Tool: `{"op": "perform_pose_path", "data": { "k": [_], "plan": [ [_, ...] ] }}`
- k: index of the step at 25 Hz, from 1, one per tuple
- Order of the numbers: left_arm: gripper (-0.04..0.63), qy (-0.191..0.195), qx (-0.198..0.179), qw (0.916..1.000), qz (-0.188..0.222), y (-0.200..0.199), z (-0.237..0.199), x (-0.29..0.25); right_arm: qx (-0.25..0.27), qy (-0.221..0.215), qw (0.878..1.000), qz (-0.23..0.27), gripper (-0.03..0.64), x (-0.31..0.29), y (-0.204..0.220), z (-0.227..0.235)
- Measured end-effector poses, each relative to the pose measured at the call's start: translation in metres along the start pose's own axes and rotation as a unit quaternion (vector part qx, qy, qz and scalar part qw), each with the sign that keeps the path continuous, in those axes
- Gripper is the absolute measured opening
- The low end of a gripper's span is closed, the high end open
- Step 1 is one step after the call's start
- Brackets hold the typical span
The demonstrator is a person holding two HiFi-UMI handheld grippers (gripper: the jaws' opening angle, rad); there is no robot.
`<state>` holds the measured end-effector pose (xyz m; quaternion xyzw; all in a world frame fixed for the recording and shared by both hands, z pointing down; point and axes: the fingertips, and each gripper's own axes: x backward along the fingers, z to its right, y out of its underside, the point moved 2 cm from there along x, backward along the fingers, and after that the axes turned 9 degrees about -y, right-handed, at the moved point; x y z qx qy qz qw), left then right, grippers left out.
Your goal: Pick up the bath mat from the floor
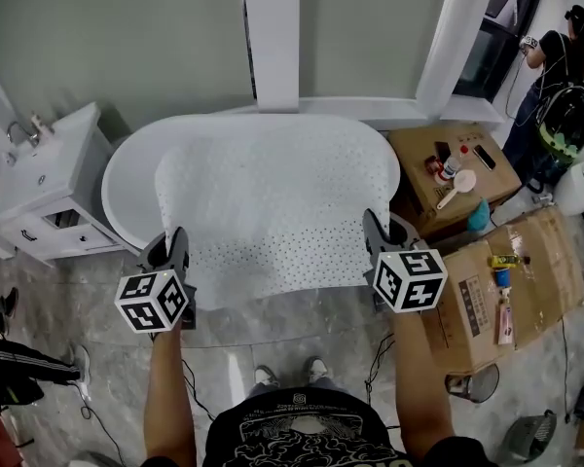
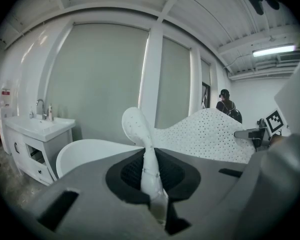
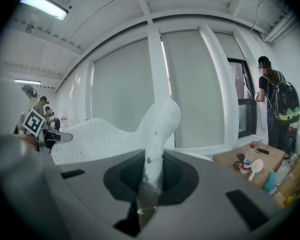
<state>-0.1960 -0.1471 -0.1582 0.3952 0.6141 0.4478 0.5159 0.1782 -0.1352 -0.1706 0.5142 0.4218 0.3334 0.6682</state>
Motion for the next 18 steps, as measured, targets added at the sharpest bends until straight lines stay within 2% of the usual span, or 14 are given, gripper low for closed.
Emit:
{"op": "perform_pose_path", "data": {
  "k": [18],
  "plan": [
    [0.032, -0.007, -0.009, 0.9998, 0.014, -0.009, -0.013, 0.013, 0.004, -0.010, 1.000, 0.016, 0.029, -0.004, -0.009, -0.021]
  ]
}}
